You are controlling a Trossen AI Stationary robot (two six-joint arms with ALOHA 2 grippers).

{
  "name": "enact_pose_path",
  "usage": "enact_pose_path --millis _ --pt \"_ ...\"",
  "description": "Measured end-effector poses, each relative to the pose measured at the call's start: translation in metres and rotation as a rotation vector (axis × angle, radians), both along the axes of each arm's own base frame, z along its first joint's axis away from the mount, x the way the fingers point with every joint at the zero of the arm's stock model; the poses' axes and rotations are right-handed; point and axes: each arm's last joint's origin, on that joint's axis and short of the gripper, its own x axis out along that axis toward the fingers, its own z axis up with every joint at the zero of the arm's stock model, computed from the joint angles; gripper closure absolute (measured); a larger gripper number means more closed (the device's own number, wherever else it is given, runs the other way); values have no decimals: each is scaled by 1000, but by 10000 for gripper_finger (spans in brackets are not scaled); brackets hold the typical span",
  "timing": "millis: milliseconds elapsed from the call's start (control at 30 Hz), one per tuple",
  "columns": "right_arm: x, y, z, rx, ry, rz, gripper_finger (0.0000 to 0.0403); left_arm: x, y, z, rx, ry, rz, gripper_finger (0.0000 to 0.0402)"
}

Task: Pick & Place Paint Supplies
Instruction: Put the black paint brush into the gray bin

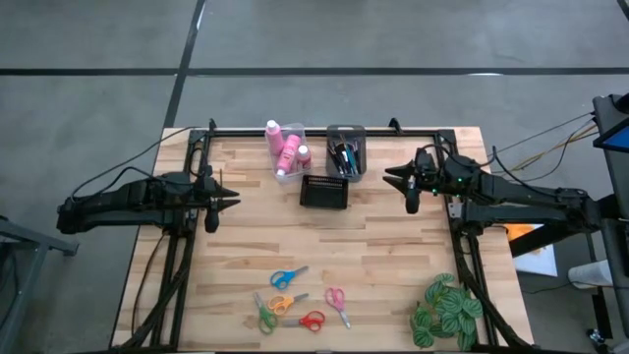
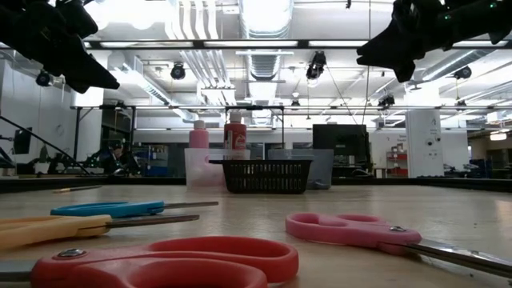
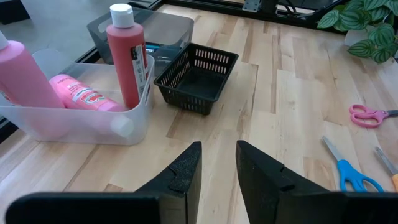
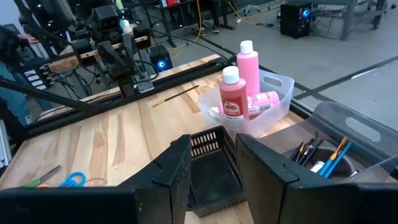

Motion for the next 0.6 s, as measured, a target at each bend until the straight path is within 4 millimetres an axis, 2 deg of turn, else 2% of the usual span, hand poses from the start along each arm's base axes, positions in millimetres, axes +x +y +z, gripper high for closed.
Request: enact_pose_path --millis 600 --pt "1 0 0 1 3 0 278 -1 0 -1 55 26 -12 299"
